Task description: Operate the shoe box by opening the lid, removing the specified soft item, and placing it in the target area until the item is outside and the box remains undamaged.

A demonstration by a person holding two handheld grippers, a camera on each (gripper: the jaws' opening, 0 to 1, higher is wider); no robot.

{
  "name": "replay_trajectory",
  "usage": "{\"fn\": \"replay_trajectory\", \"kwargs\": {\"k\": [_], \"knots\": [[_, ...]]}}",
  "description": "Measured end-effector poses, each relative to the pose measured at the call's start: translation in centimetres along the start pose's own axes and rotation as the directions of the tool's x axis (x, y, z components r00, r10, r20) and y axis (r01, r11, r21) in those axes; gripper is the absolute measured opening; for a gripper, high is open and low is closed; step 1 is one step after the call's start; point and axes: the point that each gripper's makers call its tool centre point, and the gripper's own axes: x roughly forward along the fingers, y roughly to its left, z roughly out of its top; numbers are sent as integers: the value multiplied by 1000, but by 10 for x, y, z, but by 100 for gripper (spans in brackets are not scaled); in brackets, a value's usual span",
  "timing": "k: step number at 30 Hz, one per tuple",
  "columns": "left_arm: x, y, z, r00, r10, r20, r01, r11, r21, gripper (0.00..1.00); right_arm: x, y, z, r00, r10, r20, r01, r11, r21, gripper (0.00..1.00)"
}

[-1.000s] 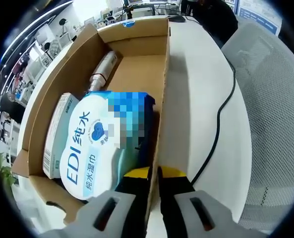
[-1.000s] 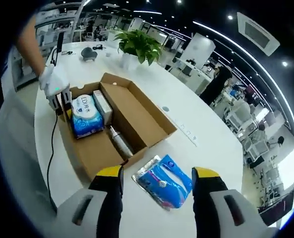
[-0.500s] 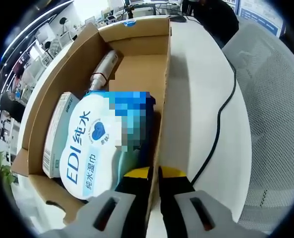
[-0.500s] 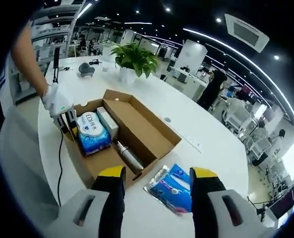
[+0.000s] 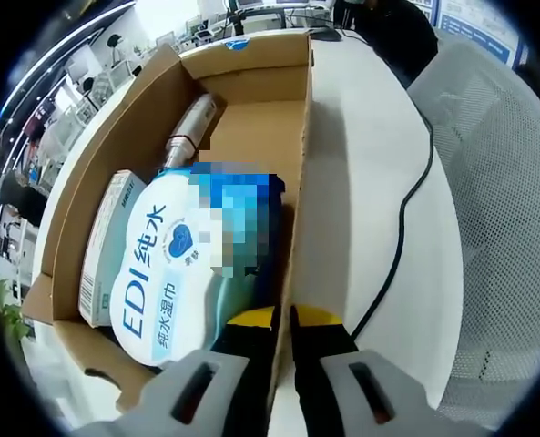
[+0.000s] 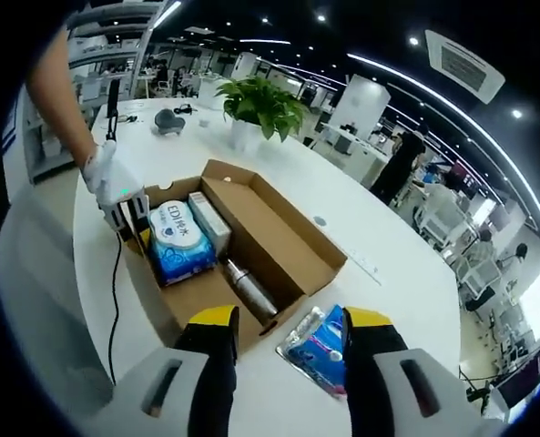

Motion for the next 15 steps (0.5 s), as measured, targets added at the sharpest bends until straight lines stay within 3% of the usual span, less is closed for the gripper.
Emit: {"fn": "replay_trajectory", "kwargs": {"k": [5,15], "knots": [[0,0,0,1000,-7,0,7,1000,0,4,6,11,2,1000,22,-14,-22,999,-49,43],[1,1,0,1000,-3,2,3,1000,5,4,16,16,3,999,31,-16,-32,998,-62,41]]}}
